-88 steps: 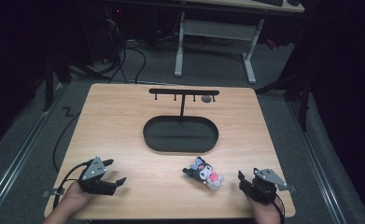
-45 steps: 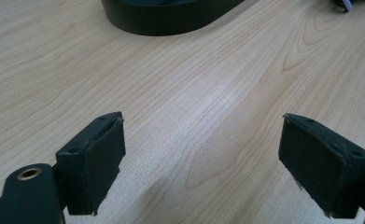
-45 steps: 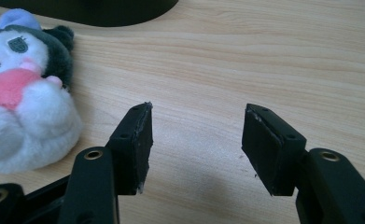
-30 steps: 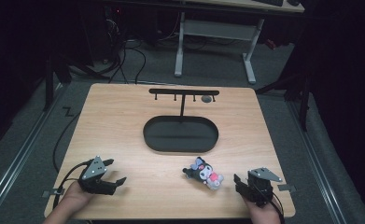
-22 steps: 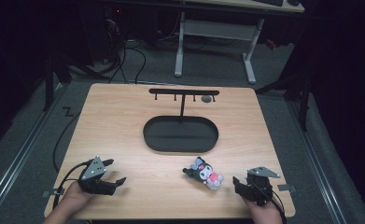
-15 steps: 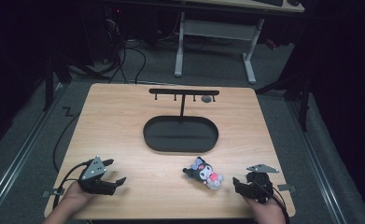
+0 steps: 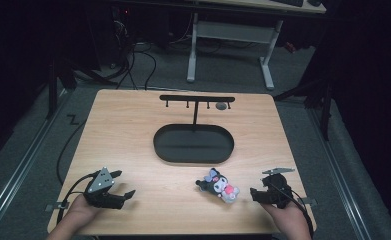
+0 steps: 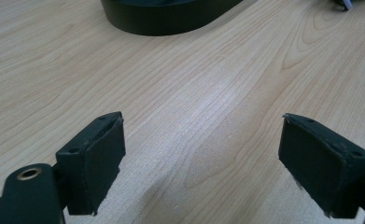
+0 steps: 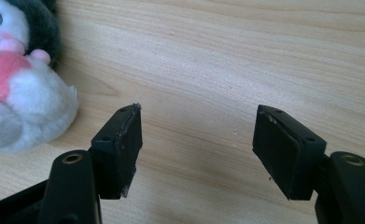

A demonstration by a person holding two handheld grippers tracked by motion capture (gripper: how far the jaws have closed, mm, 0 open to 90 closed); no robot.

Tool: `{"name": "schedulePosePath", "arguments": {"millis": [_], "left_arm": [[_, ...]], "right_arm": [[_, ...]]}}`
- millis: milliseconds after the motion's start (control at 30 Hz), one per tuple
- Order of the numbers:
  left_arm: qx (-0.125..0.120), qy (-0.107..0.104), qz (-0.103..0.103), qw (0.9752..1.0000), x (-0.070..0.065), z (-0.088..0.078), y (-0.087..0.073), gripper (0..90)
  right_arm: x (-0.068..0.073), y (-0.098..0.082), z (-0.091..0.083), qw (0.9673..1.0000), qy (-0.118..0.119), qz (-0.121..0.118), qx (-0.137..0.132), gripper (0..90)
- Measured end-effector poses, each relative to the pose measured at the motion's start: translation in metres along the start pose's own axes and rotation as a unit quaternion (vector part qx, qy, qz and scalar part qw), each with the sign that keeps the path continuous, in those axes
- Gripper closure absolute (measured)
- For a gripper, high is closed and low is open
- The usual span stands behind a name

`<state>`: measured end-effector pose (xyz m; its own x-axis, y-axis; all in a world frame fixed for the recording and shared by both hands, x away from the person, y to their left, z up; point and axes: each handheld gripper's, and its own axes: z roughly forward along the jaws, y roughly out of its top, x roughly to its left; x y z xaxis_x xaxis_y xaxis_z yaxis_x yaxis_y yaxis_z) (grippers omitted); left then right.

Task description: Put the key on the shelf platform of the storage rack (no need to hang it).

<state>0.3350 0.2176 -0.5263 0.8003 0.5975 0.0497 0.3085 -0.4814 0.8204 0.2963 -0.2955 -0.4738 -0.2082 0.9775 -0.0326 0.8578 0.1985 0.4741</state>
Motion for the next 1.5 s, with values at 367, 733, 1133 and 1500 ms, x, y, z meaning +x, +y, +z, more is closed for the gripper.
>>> {"name": "schedulePosePath", "arguments": {"millis": [367,733,1133,1500], "left_arm": [[-0.001,0.0,-0.001,1.0,0.0,0.0,0.0,15.5],[-0.001,0.0,-0.001,1.0,0.0,0.0,0.0,15.5],[0.0,0.0,-0.003,1.0,0.001,0.0,0.0,15.5],[0.001,-0.001,-0.002,1.0,0.001,0.0,0.0,15.5]], "right_arm": [[0.01,0.015,-0.007,0.9975,-0.009,-0.048,0.051,31.6],[0.016,0.022,-0.013,0.992,-0.018,-0.089,0.088,30.5],[0.027,0.023,-0.015,0.9851,-0.001,-0.133,0.108,23.8],[0.046,0.028,-0.014,0.9788,0.031,-0.165,0.117,13.9]]}}
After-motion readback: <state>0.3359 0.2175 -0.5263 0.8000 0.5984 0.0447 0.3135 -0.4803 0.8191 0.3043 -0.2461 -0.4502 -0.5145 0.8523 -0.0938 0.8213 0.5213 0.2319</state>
